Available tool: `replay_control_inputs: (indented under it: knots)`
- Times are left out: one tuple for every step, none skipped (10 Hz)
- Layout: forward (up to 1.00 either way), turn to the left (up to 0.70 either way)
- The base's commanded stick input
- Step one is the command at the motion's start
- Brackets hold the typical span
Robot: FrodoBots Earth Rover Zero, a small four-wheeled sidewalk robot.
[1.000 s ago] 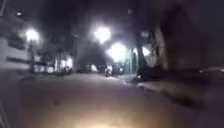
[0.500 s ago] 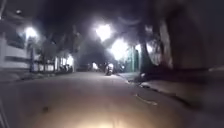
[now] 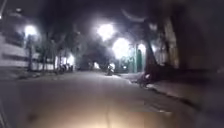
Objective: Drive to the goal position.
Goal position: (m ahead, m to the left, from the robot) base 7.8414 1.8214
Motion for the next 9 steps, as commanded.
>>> replay_control_inputs:
  knots:
    - [0.70, 0.00]
    - [0.70, 0.00]
    - [0.70, 0.00]
    - [0.70, 0.00]
    - [0.70, 0.00]
    - [0.70, 0.00]
    - [0.70, 0.00]
    - [0.70, 0.00]
    - [0.70, 0.00]
